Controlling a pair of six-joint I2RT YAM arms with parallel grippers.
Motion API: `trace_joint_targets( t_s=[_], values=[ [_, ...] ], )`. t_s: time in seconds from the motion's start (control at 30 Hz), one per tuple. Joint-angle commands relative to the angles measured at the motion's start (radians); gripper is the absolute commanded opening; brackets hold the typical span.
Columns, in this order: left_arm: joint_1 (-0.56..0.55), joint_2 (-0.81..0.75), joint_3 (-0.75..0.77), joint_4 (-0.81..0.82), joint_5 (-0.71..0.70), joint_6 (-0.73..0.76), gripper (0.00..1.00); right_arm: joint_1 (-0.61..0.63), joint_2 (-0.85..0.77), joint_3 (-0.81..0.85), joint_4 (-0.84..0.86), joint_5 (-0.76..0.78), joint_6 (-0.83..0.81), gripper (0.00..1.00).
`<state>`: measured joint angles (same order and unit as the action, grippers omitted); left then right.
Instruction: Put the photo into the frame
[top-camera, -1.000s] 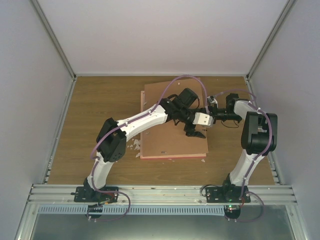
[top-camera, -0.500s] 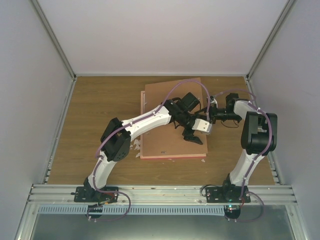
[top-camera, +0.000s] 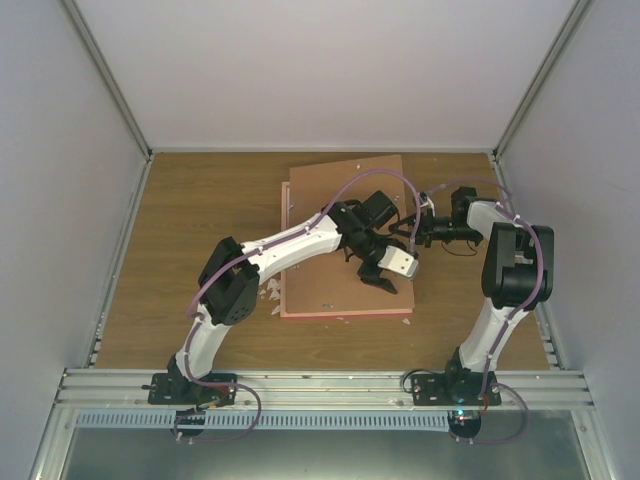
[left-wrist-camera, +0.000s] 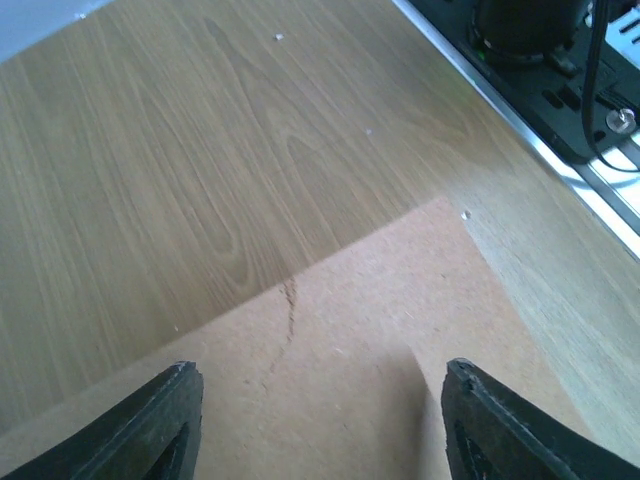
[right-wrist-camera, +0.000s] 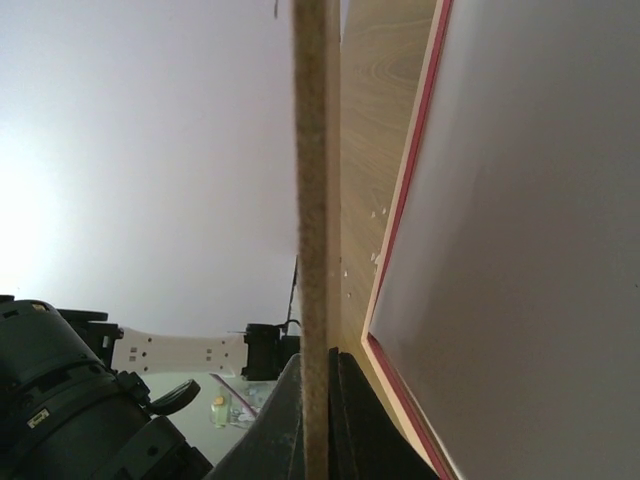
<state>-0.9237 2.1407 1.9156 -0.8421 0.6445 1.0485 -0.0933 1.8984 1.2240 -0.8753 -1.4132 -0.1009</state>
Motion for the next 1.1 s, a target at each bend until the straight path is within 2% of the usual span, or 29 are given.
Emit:
trace_joint_targets(
  t_s=[0.0,0.13,0.27,0.4,0.5,0.63,0.8,1.07],
  values=[
    [0.016,-0.041,-0.06,-0.057,-0.063,0.025,0.65,0.007,-0.02,0.013,-0.041,-0.104,-0.011,0.0],
    [0.04,-0.088,-0.103,-0.047,-0.063,0.018,0.64,0.007,-0.028,0.012,-0.042,-0.097,-0.016,0.01],
    [0.116,-0.213,-0.219,0.038,0.033,-0.061,0.67,0.007,-0.041,0.012,-0.054,-0.093,-0.044,0.01],
    [0.274,-0.369,-0.375,0.186,0.148,-0.247,0.7,0.004,-0.051,0.005,-0.082,-0.1,-0.095,0.01],
    [0.431,-0.449,-0.472,0.298,0.172,-0.411,0.71,0.004,-0.049,-0.002,-0.09,-0.104,-0.115,0.01],
    [0.588,-0.5,-0.55,0.396,0.137,-0.585,0.71,0.001,-0.044,-0.003,-0.087,-0.095,-0.111,0.01],
    [0.735,-0.484,-0.583,0.433,0.119,-0.708,0.67,0.002,-0.037,-0.01,-0.065,-0.092,-0.09,0.01],
    [0.784,-0.449,-0.644,0.465,-0.008,-0.772,0.65,0.0,0.024,0.029,-0.045,-0.049,-0.057,0.0]
  ],
)
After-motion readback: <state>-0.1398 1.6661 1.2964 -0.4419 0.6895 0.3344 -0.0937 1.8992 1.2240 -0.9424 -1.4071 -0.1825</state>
